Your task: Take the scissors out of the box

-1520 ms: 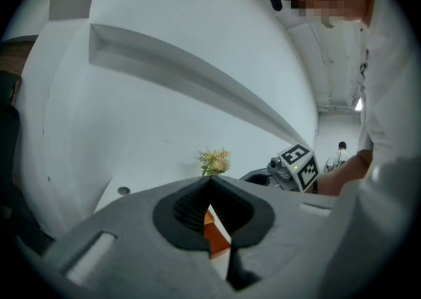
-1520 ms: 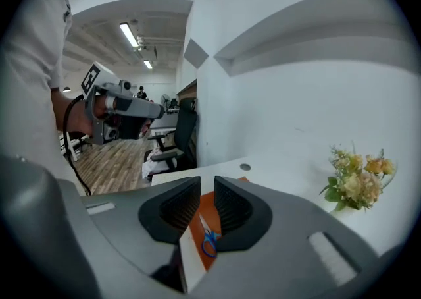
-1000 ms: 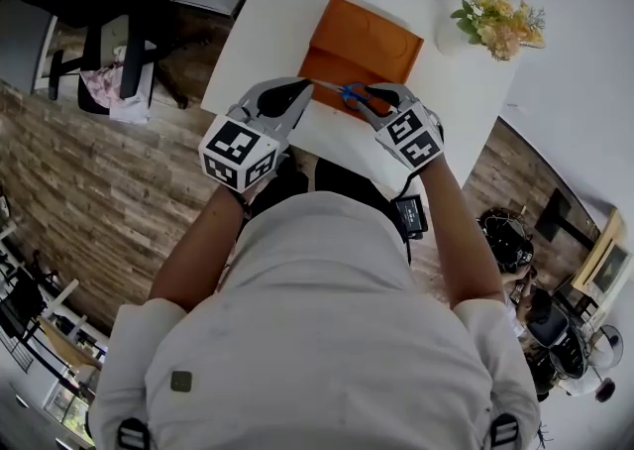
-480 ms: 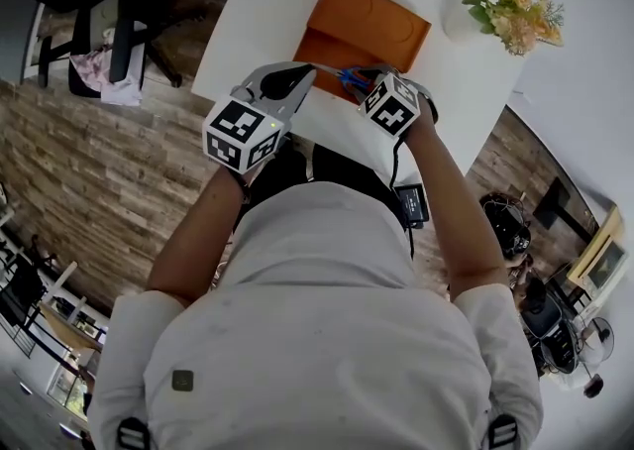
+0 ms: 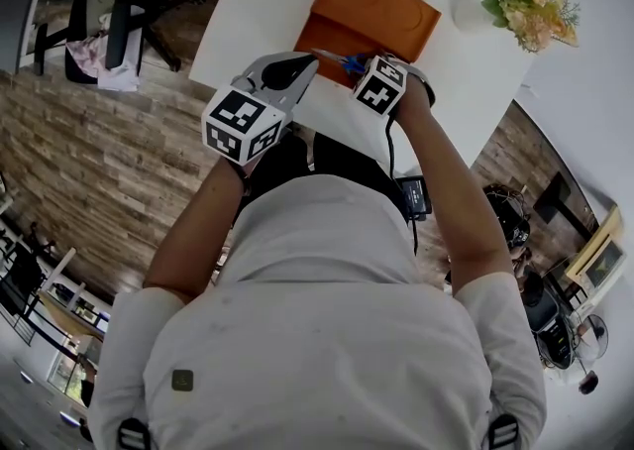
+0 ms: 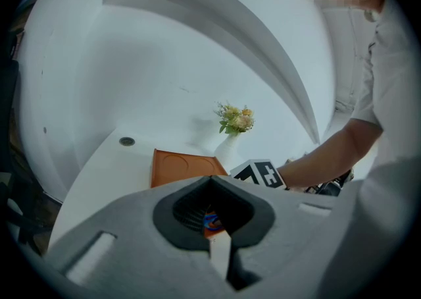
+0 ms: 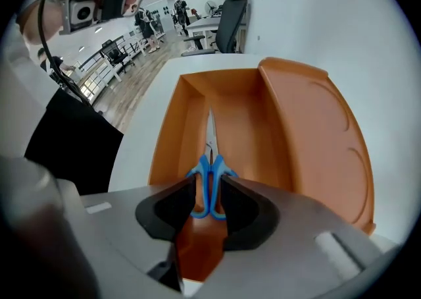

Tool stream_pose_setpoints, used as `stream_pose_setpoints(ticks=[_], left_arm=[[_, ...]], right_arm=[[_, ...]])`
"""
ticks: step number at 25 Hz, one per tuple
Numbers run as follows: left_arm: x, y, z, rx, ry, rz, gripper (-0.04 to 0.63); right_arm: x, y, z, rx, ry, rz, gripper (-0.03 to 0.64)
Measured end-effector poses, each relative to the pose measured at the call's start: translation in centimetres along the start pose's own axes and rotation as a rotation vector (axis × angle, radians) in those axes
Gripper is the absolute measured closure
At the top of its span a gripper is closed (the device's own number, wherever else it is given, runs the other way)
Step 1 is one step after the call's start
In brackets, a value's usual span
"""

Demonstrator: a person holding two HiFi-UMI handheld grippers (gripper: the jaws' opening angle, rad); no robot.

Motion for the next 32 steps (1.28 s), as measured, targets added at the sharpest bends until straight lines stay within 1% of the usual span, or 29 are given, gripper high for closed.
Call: stream_pose_setpoints(ticks=[4,6,12,16,26,32], left_arm=[[0.0,-0.3,-0.1,-0.002,-0.003,0.007,0.591],[0.0,-0.4,-0.2,-0.002,-0.003,0.013,0.591],[-0.1,-0.7,-0.2,-0.003,-0.004,0.022,0.591],[0.1,-0.7,-0.2,-0.005,-0.008,0.023,0.591],[0.0,-1.2,0.8,-0.009,0.001,0.027,0.591],[0.2,-1.1,1.7,-0.001,-0.001,0.020,0.591]], right_arm=[[-0.1,-0.1,-1.0,-0.047,-0.022,0.030,0.486],[0.0,-0.2,-1.2,-0.062,-0.039,0.035,0.472],[0.0,-0.1,-1.4,-0.055,-0.050,0.044,0.482],[0.1,-0.1,-1.3,-0.047,-0.048,0.041,0.514],[-0.3,0.3,-0.9,-0.026,-0.059,0.020,0.520],[-0.6,1.1,0.8,0.002,-0.104,0.011,0.520]])
Point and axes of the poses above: the fingertips, and each gripper's own axes: z backward along the fingers, x to its right, y out of its top, the point moved 2 cm from there along z, backward along the fingers, and after that the axes turned 3 degrees about y, right-handed, at the moved point
